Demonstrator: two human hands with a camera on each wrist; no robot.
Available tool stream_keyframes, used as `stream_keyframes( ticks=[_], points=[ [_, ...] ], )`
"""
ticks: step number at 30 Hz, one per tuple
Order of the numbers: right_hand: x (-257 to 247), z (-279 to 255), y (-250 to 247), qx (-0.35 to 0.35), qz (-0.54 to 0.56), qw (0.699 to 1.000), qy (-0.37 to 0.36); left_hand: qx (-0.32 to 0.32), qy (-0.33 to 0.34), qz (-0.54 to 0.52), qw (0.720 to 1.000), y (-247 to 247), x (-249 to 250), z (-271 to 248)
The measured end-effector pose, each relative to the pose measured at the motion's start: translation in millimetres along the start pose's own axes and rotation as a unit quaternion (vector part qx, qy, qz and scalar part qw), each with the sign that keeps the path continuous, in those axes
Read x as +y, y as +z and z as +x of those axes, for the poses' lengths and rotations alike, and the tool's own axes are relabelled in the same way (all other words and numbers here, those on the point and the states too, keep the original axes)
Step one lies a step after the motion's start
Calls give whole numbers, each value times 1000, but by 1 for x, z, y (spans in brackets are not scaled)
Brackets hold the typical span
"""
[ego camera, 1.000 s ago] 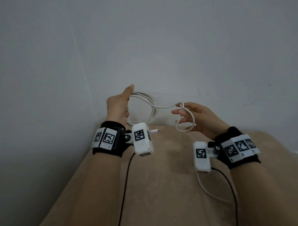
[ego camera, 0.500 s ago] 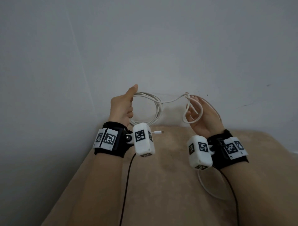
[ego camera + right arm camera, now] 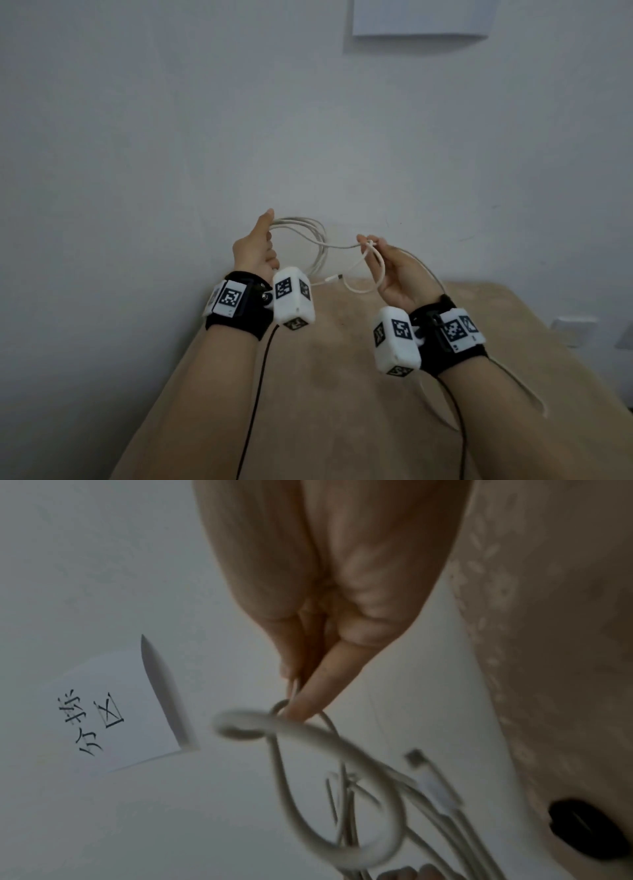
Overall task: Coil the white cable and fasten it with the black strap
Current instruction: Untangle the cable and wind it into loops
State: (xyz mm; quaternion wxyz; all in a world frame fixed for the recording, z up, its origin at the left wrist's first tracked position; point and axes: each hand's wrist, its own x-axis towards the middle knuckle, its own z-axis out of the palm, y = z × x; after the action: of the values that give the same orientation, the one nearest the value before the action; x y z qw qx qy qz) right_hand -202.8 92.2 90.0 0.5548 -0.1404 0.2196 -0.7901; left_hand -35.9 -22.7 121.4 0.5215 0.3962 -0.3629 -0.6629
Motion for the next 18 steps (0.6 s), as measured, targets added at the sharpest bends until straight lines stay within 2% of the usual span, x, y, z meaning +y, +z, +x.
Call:
stream_keyframes(
  ticks=[4,7,9,11,14,18],
  points=[
    [6,-40,20,57,-14,992,112,4,28,-52,998,2,32,-32],
    [2,-61,17,114,-93,976,160,34,39,-13,999,-11,55,-46],
    [-9,-72,10,123,-147,964,184,55,40,34,997,-27,66,-50],
    [-25,-80,4,118,-148,963,191,83,46,55,994,-44,73,-49],
    [-46,-92,5,92,-88,972,197,111,53,62,990,-65,81,-47],
    [-69,-106,9,82,-10,989,124,127,44,72,988,-84,82,-50]
  ],
)
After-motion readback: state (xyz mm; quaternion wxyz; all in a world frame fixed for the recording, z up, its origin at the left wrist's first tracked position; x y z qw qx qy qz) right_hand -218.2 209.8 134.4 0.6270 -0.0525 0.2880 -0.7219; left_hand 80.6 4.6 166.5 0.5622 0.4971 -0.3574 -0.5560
